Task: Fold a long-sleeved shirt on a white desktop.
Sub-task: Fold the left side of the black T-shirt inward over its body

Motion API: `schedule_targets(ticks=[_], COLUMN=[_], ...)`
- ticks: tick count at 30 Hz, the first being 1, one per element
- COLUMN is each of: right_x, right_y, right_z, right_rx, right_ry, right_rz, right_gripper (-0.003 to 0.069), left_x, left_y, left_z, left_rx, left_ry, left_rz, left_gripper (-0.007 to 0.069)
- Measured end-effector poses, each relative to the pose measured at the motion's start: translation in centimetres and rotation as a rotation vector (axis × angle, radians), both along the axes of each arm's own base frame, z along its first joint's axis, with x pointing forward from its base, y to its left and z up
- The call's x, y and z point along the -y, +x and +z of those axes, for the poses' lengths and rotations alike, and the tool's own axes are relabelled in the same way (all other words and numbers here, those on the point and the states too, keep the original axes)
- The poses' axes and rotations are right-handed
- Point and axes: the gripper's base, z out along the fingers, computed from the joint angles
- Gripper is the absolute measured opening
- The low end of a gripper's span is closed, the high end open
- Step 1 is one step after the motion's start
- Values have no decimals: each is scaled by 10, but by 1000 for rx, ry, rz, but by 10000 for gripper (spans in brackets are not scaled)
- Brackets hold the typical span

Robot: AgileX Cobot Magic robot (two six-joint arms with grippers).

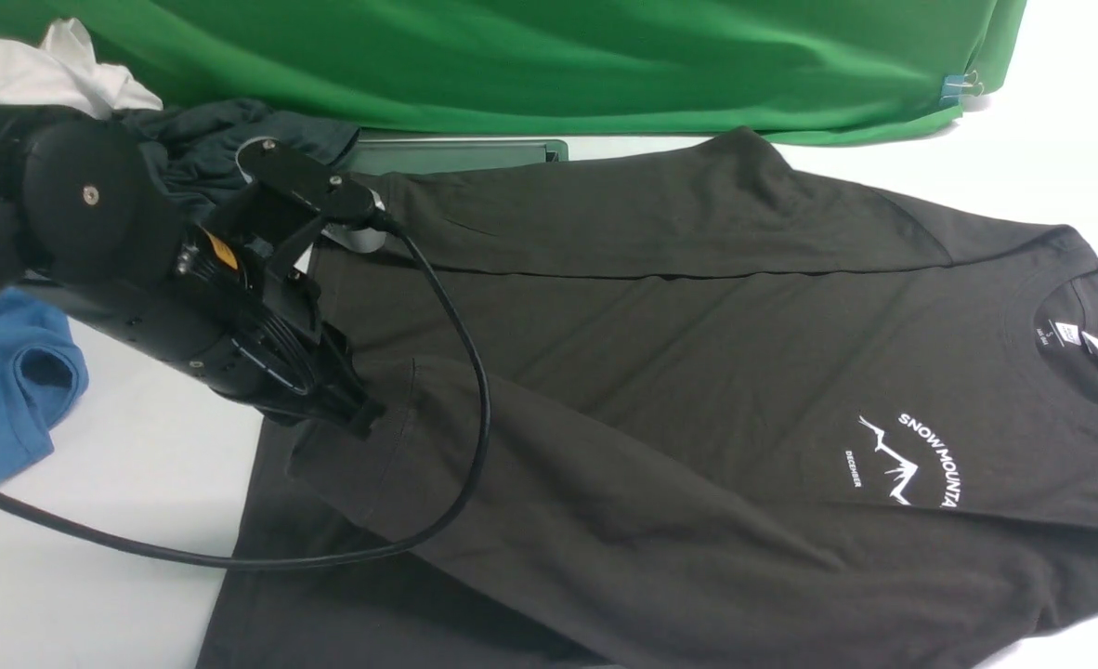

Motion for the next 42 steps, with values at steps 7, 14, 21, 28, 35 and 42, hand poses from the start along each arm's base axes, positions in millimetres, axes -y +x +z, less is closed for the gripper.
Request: schedule_targets(ticks=[7, 14, 21, 28, 35, 42], right_x=[0, -3, -33, -57, -69, -71], right_y=[0, 9, 87, 160, 200, 228], right_z=[0, -3, -46, -110, -167, -217], right_rx=[-3, -56, -319, -402, -445, -467], right_ry=[3, 9, -193, -430, -576, -653], right_rz=[-2, -27, -7, 88, 178, 239], right_gripper=[31, 42, 210, 413, 417, 417], left_x=[2, -10, -12, -12, -12, -12], left_y=[7, 14, 20, 30, 33, 33], left_z=[18, 23, 8, -6, -12, -13], left_rx=[41, 30, -37, -51, -57, -60], left_ry=[-19, -18, -1, 16, 30, 31], left_rz=[10, 55, 64, 65, 62, 62], left_gripper=[49, 49, 49, 49, 49, 49])
